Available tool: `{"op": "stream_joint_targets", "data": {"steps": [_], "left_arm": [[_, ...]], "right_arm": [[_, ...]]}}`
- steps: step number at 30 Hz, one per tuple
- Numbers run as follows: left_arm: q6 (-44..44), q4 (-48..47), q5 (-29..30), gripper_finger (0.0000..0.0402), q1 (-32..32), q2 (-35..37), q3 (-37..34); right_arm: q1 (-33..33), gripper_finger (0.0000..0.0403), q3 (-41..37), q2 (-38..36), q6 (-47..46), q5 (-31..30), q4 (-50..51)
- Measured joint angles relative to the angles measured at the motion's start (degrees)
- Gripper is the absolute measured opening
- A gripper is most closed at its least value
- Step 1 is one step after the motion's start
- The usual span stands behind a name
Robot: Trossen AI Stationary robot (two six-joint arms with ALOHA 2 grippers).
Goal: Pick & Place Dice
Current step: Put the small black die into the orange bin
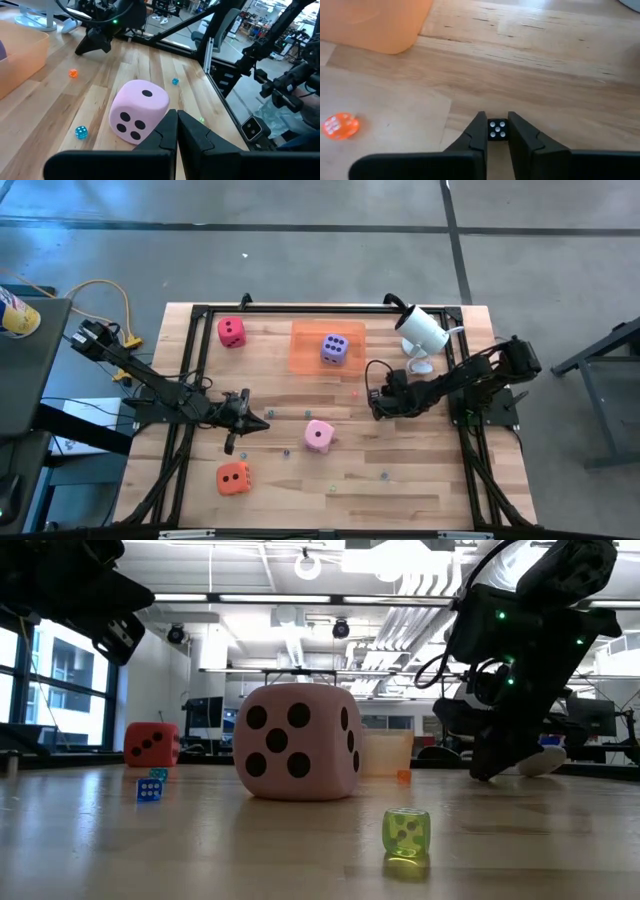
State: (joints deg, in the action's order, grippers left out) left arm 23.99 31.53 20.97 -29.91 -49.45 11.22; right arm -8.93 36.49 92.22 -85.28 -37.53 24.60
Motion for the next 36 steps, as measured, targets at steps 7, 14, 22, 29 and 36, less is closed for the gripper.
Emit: {"op": "stream_joint_targets", "data": {"steps": [7,14,22,29,36], "left_arm": [[-0.10,-0.31,0.02,0.0001,0.00,0.00,-0.02],[-0.09,-0.11,0.21,0.0001,0.02,0.00,-0.02],[0.07,3.37,0.46,0.0001,0.61,0.02,-0.02],[0.06,3.29,0.46,0.0001,0.61,0.02,-0.02],[0.03,3.02,0.46,0.0001,0.61,0.01,-0.02]], "right_arm": [[-3.45,0.0035,2.85,-0.30,1.07,-1.22,0.11],[-6.63,0.0033,12.33,-0.35,14.29,-8.76,0.40],[3.76,0.0033,21.31,-0.39,33.12,-6.56,1.87],[10.83,0.0054,21.84,-0.39,34.34,-1.06,1.21],[13.30,0.0059,21.84,3.26,38.14,2.49,-4.61]]}}
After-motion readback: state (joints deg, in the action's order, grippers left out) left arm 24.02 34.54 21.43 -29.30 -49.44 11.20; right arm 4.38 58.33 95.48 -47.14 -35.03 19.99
